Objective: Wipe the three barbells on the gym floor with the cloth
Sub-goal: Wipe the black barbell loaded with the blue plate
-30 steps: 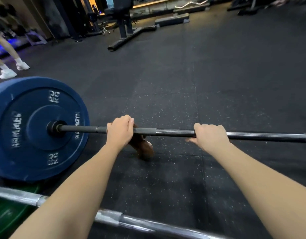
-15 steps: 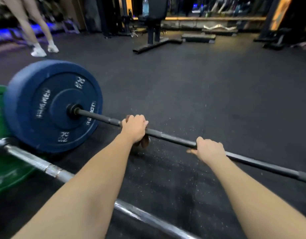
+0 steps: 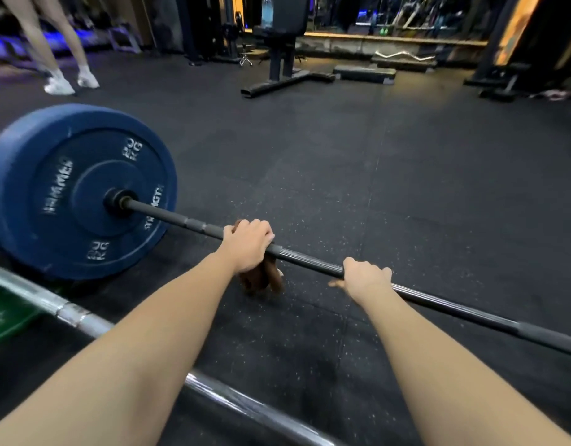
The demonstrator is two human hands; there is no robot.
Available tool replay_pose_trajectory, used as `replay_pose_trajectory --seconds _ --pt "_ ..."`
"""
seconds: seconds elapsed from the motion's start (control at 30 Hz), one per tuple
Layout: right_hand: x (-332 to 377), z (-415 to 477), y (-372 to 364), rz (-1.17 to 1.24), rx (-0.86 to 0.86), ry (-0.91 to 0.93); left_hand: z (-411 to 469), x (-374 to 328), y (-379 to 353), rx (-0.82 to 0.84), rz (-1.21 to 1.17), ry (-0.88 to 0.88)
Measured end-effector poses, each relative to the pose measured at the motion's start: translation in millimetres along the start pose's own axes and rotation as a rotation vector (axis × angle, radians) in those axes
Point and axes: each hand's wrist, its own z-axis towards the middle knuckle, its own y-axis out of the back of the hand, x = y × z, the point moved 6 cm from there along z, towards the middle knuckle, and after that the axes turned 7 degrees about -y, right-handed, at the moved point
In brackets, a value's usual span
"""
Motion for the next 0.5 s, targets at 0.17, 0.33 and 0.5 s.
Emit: replay_pose_trajectory --seconds 0.17,0.33,0.5 --pt "0 -2 -1 -0.004 -0.036 0.01 5 23 10 0.019 0.039 0.065" --pt "0 -1 2 -0.01 0.037 0.016 10 -2 2 0.064 0.085 0.167" --pt "1 1 -1 -0.028 0.002 0.013 4 -68 -17 0.051 0.071 0.013"
